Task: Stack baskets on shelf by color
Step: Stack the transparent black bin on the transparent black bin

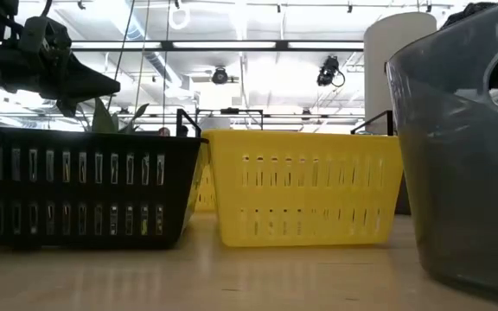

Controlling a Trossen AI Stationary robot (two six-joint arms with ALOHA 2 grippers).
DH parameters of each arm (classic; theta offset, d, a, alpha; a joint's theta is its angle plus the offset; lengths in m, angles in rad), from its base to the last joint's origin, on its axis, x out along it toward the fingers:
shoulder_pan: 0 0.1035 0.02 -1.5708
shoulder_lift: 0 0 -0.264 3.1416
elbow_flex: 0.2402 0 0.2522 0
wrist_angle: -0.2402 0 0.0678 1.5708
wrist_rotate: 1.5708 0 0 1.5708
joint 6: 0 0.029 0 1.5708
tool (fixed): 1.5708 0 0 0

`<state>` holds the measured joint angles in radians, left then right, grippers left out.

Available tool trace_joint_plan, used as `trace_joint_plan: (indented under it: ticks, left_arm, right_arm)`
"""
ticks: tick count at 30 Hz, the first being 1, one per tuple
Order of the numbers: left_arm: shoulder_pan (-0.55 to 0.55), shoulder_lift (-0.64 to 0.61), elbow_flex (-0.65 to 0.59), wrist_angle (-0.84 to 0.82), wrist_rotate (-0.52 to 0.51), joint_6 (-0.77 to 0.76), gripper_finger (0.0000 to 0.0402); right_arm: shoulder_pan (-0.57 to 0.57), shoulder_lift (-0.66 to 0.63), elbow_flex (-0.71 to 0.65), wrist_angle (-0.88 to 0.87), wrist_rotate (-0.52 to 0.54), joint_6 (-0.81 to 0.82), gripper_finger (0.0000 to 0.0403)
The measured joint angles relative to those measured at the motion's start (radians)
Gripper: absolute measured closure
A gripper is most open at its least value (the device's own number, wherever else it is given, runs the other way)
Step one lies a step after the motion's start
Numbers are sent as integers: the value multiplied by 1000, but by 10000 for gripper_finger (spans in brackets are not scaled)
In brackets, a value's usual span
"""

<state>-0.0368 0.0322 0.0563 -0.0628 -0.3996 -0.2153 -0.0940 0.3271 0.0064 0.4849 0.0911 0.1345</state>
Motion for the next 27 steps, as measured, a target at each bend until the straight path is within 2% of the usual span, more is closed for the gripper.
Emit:
trace_joint_plan:
  ticks: [3, 7, 13, 20, 27]
  left_arm:
    - [0, 0, 0, 0, 0, 0, 371]
    - [0, 0, 0, 0, 0, 0, 366]
    - [0, 0, 0, 0, 0, 0, 364]
    - [0, 0, 0, 0, 0, 0, 371]
    - [0, 0, 0, 0, 0, 0, 364]
  right_arm:
    - [0, 0, 0, 94, 21, 105, 376]
    - [0, 0, 0, 204, 19, 125, 376]
    - [-3, 5, 1, 243, 32, 181, 376]
    - [-46, 119, 102, -52, 36, 211, 376]
    - [-73, 317, 207, -140, -20, 207, 376]
